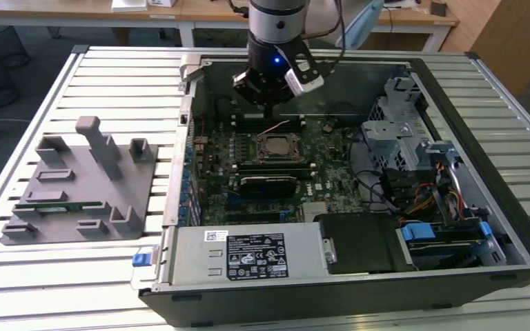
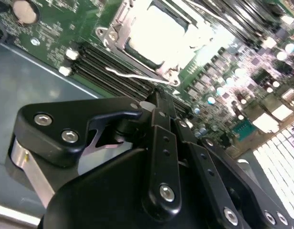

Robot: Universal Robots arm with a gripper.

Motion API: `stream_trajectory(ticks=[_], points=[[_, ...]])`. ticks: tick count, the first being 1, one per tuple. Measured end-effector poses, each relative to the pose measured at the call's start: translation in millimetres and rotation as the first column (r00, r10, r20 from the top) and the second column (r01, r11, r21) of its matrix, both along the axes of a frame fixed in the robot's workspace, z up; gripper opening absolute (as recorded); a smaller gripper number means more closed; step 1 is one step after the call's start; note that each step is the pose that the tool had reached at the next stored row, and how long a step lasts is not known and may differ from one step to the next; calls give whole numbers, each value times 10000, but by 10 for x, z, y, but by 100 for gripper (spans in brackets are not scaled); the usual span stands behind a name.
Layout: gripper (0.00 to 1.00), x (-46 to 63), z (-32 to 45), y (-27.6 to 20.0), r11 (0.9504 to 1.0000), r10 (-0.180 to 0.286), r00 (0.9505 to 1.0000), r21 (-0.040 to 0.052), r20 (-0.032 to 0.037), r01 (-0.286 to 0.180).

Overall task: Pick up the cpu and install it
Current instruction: 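Install the first cpu locking lever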

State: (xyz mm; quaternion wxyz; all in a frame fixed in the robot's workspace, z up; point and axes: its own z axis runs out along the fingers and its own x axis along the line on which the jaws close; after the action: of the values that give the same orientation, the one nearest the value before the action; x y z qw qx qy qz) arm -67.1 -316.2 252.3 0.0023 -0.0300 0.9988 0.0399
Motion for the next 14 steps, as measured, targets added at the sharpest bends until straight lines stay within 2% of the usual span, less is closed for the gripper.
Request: stream_trajectory(ticks=[5,10,14], points=[[11,127,-61,10,10000,2,10000,-27,-1,-2],[11,152,-152,41,9999,138,9999,-79,0,-138],[11,176,-191,74,9999,149,9999,-83,0,-149]])
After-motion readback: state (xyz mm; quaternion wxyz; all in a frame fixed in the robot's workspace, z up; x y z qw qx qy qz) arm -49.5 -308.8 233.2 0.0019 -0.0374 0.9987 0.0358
